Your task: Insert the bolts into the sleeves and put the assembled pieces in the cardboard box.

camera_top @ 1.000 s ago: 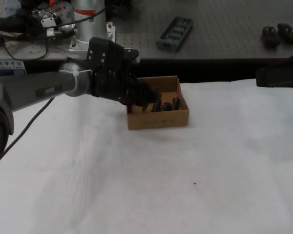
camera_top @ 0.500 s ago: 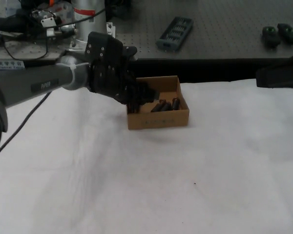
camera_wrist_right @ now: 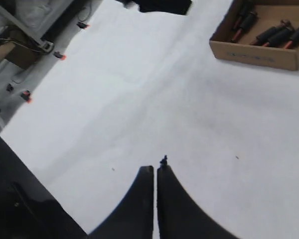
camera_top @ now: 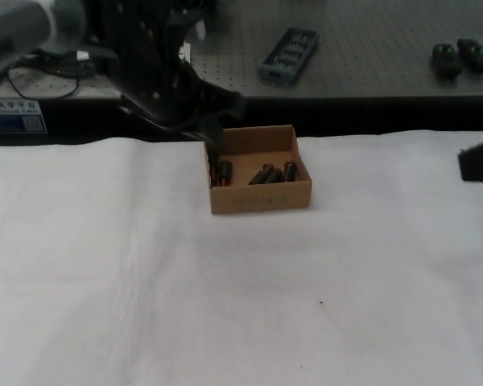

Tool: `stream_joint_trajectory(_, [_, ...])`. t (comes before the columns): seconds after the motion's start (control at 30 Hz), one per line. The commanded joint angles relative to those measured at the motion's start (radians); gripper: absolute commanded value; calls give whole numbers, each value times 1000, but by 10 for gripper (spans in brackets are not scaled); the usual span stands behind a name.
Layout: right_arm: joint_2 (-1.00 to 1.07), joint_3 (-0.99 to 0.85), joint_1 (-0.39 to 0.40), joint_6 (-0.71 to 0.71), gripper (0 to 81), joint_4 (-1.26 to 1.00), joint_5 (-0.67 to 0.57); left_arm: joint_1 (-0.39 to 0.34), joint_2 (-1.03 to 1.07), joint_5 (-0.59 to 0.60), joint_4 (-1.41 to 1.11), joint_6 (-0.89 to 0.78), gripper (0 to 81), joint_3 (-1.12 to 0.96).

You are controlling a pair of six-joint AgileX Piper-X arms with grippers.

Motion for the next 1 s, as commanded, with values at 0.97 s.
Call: stream_joint_trajectory(0.97, [-612,788,-6,554,29,-382,169,2,-1514,32,-644,-478,7,1744])
